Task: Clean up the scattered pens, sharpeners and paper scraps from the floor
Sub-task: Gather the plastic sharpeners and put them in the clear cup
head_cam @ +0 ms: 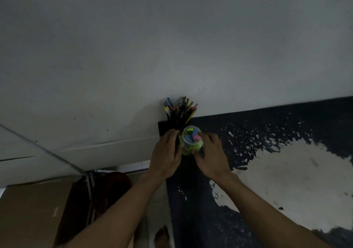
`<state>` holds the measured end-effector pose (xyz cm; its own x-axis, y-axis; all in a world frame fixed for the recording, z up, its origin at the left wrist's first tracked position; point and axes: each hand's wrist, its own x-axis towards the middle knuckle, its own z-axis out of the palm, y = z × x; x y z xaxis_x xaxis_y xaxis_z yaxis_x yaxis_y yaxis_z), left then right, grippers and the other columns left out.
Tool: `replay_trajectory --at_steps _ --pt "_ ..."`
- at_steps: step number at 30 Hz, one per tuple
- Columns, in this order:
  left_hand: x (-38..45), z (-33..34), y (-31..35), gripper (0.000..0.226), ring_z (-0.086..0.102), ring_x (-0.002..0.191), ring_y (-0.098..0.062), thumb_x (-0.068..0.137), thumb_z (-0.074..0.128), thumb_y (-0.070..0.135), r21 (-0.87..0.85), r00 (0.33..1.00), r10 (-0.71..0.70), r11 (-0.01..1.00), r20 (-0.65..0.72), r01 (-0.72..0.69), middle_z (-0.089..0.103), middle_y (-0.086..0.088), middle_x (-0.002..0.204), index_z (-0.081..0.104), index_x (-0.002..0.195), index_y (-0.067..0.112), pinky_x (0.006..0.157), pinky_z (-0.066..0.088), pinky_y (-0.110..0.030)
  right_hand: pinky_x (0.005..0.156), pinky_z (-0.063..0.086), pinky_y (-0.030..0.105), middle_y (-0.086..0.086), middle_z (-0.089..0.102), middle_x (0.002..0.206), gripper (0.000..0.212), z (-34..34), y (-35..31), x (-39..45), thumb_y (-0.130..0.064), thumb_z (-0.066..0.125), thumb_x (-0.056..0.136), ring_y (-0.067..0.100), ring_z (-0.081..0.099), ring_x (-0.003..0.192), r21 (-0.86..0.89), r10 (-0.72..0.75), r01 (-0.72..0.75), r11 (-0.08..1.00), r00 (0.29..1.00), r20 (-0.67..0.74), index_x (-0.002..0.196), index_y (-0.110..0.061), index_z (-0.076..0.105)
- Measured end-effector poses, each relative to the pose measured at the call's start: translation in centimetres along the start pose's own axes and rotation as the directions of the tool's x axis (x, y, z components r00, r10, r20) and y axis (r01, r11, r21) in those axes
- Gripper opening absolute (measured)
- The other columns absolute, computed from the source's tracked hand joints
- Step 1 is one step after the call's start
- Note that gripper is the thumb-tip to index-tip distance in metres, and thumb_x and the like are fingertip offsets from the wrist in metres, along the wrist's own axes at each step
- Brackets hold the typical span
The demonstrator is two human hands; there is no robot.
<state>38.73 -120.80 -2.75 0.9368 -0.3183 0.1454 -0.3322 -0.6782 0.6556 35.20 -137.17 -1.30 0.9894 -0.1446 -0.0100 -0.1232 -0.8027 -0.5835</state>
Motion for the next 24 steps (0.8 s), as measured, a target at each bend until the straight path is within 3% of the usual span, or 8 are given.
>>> replay_trajectory --at_steps 6,13,19,24 --pt "-2.6 -2.2 0.3 0.043 0.051 0.113 -0.025 0.097 0.041 0.034 -0.033 0.999 0.019 0.999 -0.045 -0.021 0.051 -0.010 0.132 0.046 0.133 0.010 0.091 0.041 -0.031 0.086 0.050 0.039 0.008 0.040 0.128 0.054 -0.7 -2.8 -2.8 -0.026 0.064 0.086 0.024 0.043 0.118 0.024 -0.033 0.035 0.999 0.998 -0.046 0.135 -0.017 0.045" --pt "-8.6 -4.8 2.1 0.035 0.051 0.109 -0.019 0.101 0.042 0.031 -0.050 0.989 -0.029 0.998 -0.148 0.022 0.051 -0.006 0.126 0.049 0.128 0.011 0.084 0.036 -0.022 0.101 0.045 0.036 0.003 0.039 0.136 0.053 -1.5 -5.4 -7.5 -0.031 0.064 0.089 0.019 0.043 0.124 0.092 -0.147 0.145 0.985 0.989 0.013 0.138 -0.020 0.044" --pt "-15.1 -5.9 3.5 0.038 0.056 0.105 -0.020 0.099 0.042 0.037 -0.027 0.962 -0.124 0.992 -0.241 0.121 0.052 -0.005 0.127 0.049 0.128 0.014 0.082 0.050 -0.037 0.095 0.044 0.030 0.002 0.044 0.130 0.054 -1.9 -7.0 -12.2 -0.034 0.064 0.089 0.016 0.046 0.118 0.083 -0.266 0.259 0.962 0.959 0.095 0.138 -0.023 0.045" --pt "-23.8 -7.4 4.6 0.043 0.058 0.100 -0.016 0.094 0.040 0.043 -0.023 0.922 -0.211 0.976 -0.326 0.215 0.053 -0.002 0.122 0.051 0.126 0.017 0.081 0.053 -0.040 0.089 0.044 0.026 0.001 0.045 0.127 0.054 -0.8 -9.0 -18.6 -0.036 0.065 0.089 0.016 0.049 0.114 0.122 -0.379 0.361 0.924 0.907 0.182 0.137 -0.021 0.046"
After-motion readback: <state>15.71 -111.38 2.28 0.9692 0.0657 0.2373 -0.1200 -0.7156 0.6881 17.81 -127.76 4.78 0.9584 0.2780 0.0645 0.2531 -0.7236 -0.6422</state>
